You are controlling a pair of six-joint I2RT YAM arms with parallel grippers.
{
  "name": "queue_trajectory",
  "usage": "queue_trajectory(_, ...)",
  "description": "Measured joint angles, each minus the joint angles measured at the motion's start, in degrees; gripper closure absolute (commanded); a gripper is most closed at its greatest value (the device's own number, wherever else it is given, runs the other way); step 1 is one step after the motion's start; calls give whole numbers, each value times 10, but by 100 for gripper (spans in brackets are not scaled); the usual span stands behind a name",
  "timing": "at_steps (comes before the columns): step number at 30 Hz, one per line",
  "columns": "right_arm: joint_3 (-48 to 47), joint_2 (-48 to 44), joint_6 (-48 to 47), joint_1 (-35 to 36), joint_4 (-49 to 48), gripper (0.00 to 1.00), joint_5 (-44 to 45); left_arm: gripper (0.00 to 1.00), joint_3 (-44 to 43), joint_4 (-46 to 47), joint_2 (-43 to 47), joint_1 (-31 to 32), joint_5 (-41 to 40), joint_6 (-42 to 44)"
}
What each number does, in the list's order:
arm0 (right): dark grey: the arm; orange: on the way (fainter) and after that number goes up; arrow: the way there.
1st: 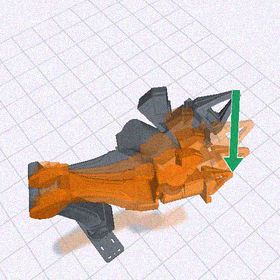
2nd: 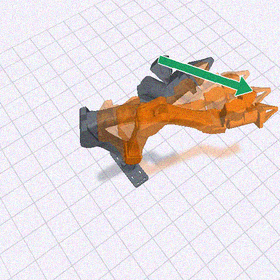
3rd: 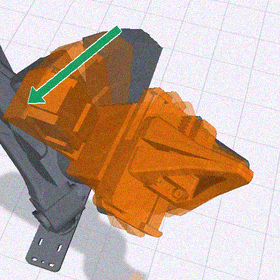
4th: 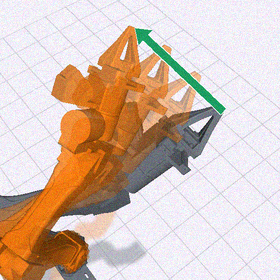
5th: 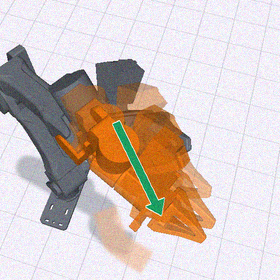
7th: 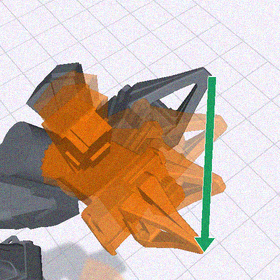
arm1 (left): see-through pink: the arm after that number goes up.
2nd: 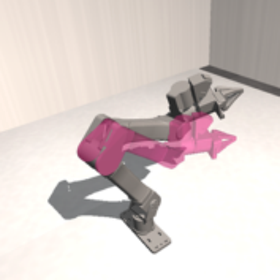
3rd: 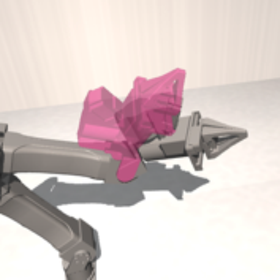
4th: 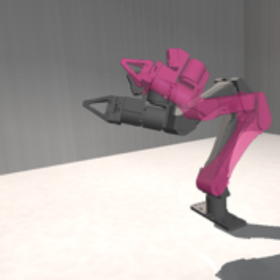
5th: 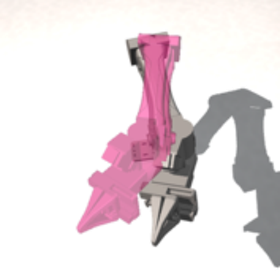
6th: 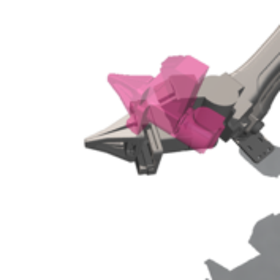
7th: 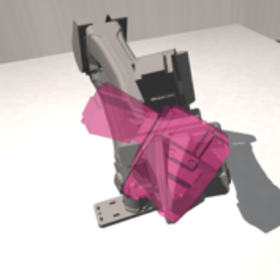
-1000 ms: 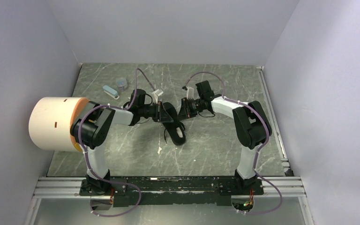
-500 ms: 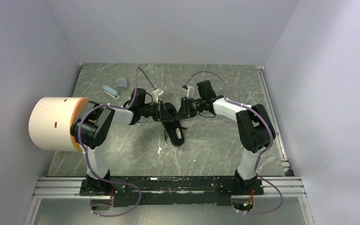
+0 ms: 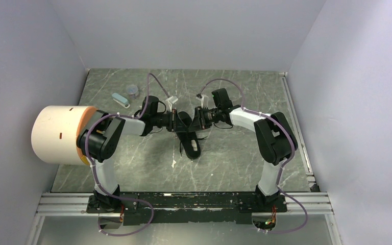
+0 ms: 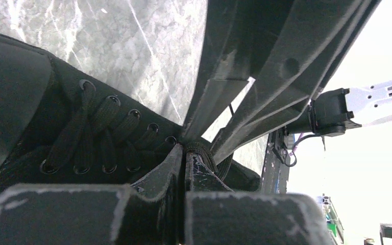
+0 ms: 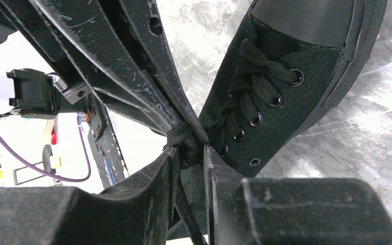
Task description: Tie the shoes
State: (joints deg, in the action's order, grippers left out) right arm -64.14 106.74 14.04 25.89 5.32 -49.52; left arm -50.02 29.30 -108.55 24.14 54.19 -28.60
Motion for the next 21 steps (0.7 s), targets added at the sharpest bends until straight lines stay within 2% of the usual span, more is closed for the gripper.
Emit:
queue_trajectory(3, 1, 7, 5, 0, -9, 71, -5, 95, 5, 16, 0, 0, 6, -9)
queue_trajectory(5, 1, 10, 9, 0, -14, 76, -9, 95, 10, 27, -1, -1, 9, -16)
queue_trajectory(7, 1, 11, 12, 0, -16, 83, -12, 95, 11, 33, -3, -2, 12, -21)
queue_trajectory(9, 1, 11, 14, 0, -18, 97, -14, 95, 11, 35, -3, -4, 13, -23)
queue_trajectory(10, 1, 11, 14, 0, -18, 100, -13, 95, 11, 35, -3, -4, 13, -22)
queue_trajectory(12, 3, 11, 14, -1, -19, 100, -10, 87, 11, 29, -3, -7, 14, -14)
queue_trajectory(16, 9, 10, 14, 1, -14, 100, -3, 59, 11, -3, -3, -9, 9, 16)
queue_trajectory(21, 10, 6, 9, 3, -11, 100, 9, 50, 24, -25, 10, -30, 9, 30)
